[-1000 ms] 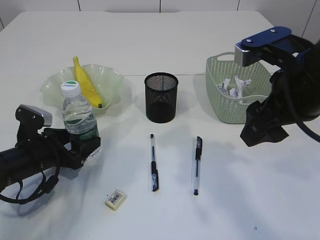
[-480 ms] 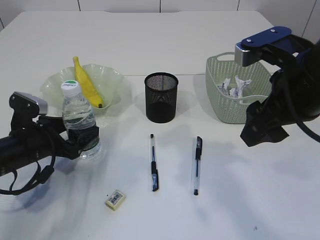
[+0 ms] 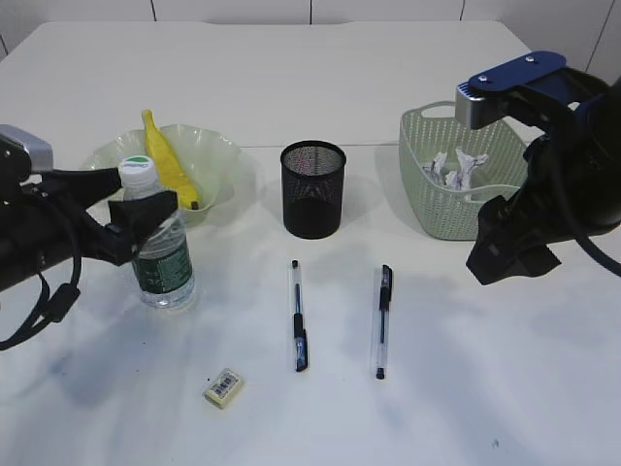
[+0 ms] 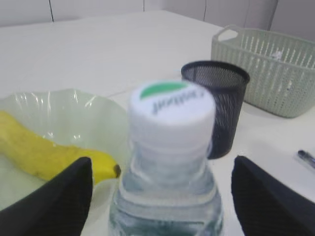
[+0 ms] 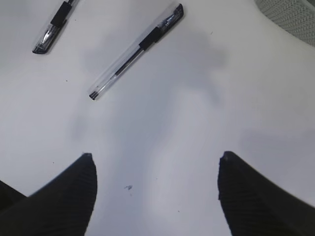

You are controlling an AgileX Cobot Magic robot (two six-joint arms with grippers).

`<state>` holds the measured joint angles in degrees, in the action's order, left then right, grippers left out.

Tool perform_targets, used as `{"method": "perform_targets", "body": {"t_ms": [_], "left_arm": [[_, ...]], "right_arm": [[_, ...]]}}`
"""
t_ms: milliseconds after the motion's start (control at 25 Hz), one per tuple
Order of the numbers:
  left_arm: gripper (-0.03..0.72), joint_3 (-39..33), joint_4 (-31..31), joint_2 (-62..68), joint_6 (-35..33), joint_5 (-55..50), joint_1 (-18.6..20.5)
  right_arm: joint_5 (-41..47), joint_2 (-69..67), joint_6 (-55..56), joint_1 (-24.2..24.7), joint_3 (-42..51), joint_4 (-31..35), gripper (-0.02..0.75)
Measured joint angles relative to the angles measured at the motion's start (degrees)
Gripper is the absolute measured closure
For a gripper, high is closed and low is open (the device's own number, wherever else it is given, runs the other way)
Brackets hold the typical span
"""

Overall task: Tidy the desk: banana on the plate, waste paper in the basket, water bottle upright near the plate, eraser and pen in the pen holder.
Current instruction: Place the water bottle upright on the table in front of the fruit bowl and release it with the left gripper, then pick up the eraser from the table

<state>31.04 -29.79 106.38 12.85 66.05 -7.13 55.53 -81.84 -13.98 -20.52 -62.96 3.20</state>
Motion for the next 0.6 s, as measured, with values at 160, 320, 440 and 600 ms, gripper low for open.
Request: {"method": "perform_targets", "body": {"t_ms": [160,320,440,600], "left_arm": [[0.055,-0.2,1.9,-5.1,0.0,0.0,0.0],[0.057,-0.2,2.9,-8.7,0.0,0.0,0.0],[0.061,-0.2,4.9,-10.2,0.0,0.0,0.0],[0.066,-0.2,12.0,-10.9,0.0,0.0,0.0]], "right_arm": [[0.0,0.0,0.0,0.0,0.0,0.0,0.170],[0.0,0.0,0.0,0.0,0.0,0.0,0.169],[0.0,0.0,0.0,0.0,0.0,0.0,0.169],[0.0,0.0,0.0,0.0,0.0,0.0,0.170]]}}
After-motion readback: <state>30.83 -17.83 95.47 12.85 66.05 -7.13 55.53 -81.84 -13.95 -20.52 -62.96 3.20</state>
